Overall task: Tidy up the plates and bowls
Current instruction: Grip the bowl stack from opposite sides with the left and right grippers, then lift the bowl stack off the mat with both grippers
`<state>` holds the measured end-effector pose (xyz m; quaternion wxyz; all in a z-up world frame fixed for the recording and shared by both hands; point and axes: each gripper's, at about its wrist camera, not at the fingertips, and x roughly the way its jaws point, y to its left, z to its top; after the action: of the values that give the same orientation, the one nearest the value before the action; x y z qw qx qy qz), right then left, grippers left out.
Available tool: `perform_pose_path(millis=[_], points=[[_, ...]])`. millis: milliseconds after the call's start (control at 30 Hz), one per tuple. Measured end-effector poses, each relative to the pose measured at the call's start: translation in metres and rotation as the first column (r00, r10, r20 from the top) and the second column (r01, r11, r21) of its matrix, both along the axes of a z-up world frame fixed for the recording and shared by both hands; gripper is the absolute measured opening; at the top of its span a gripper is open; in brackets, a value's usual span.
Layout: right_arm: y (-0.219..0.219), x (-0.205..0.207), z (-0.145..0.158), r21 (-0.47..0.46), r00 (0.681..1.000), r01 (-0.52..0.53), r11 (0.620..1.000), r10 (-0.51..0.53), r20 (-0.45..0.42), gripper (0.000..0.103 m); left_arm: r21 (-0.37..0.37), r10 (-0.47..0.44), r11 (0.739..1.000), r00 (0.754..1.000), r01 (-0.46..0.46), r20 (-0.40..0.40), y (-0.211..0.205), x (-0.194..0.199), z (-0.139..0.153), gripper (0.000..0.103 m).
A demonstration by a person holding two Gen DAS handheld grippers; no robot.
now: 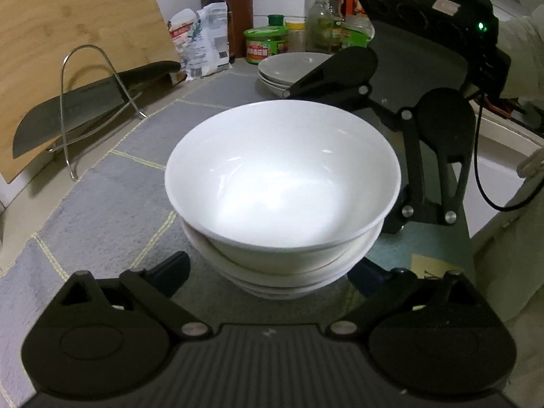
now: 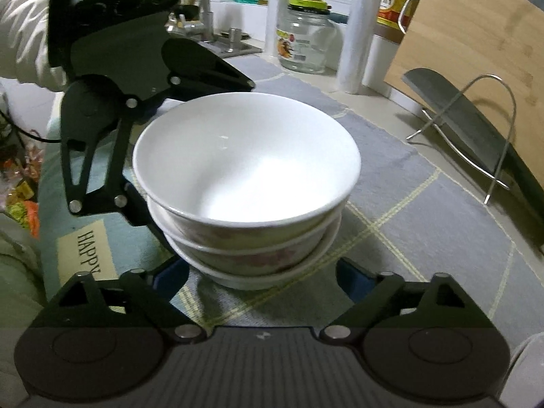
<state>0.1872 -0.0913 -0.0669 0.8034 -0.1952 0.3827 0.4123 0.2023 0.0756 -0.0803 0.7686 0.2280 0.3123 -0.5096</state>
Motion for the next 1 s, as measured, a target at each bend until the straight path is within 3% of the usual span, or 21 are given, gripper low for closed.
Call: perform_pose_path(millis=[133, 633, 1000], points=[[-0.001, 0.001, 0.003, 0.018, 0.999, -0.026, 1.0, 0.026, -0.025, 0.082, 0.005, -0.012, 1.0, 1.0, 0.012, -0.007, 0.0, 0.0, 0.002, 0.094], [0.0, 0.003, 0.01, 0.004, 0.999, -0.046, 0.999, 0.046, -0.029, 0.082, 0.023, -0.098, 0.995, 0.995, 0.098, -0.002, -0.005, 0.006, 0.008, 0.09], [0.001, 0.004, 0.01, 0.001, 0.999, -0.044, 0.999, 0.044, -0.025, 0.085, 0.016, -0.111, 0.994, 0.994, 0.111, -0.008, -0.003, 0.007, 0.008, 0.09]])
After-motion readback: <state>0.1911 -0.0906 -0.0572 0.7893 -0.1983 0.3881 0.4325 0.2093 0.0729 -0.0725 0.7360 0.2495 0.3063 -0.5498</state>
